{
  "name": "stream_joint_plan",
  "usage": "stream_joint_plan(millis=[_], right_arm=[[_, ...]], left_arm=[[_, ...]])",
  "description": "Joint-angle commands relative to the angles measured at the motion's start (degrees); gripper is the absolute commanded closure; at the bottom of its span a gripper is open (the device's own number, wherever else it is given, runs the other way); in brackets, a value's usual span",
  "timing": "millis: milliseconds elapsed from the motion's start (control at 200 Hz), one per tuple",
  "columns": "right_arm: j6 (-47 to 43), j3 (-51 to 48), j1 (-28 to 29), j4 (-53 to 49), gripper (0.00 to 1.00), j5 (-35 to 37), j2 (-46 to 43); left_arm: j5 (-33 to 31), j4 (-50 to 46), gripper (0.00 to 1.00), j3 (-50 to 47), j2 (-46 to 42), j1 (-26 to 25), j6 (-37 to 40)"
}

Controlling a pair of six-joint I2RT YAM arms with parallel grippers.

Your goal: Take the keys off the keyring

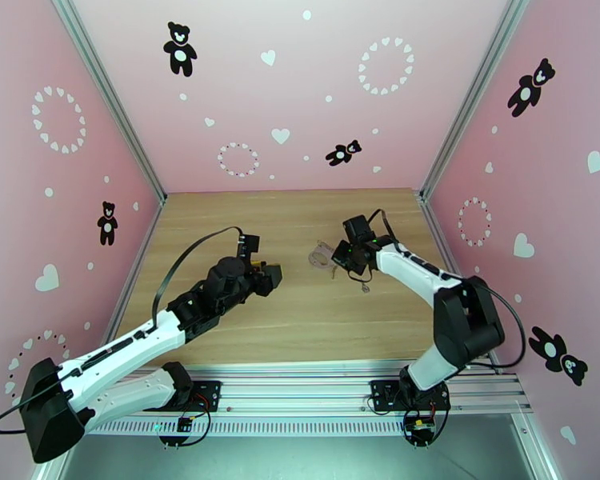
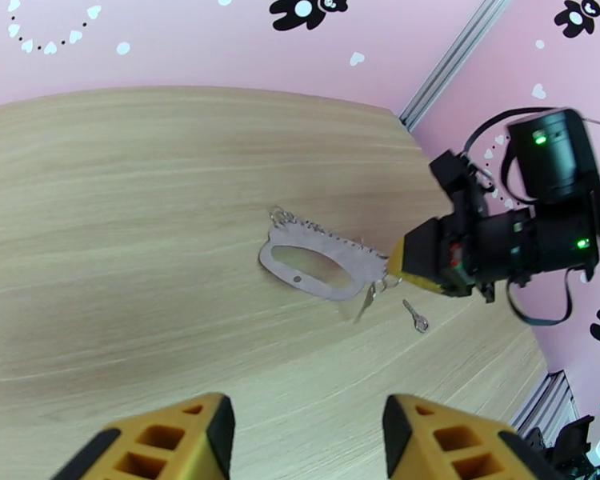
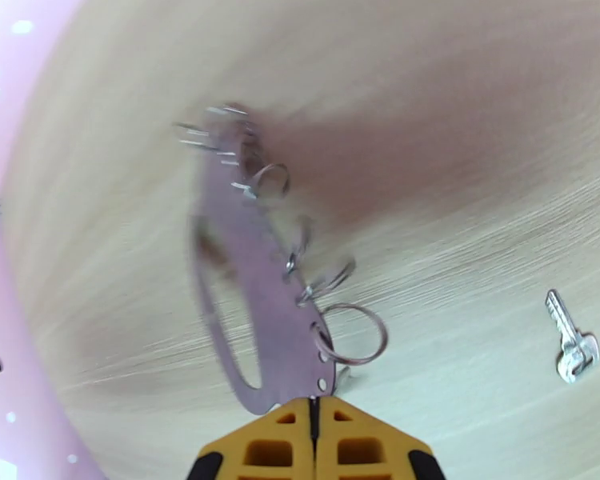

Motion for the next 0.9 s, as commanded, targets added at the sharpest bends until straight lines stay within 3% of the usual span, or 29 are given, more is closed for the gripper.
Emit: stream_joint_plan(millis=[0, 295, 596, 896], right_arm=[[3.6, 2.1, 0.4, -3.5, 1.00, -0.1, -5.5], [17.2, 4.1, 4.4, -4.8, 1.00, 4.6, -15.9], [24.3, 8.1, 9.0, -5.8, 1.00, 9.0, -19.1], [29.7, 11.6, 13.6, -6.6, 1.00, 14.7, -19.7]], left_arm=[[0.4, 0.1, 0.45, -1.0, -2.1, 0.6, 3.1], [3.3, 15.2, 0.44, -8.1, -5.4, -1.1, 1.5], [6.8, 26.2, 0.44, -4.1, 4.5, -6.5, 6.0], [8.1, 37.0, 0.52, -0.4, 14.3, -10.0, 11.8]])
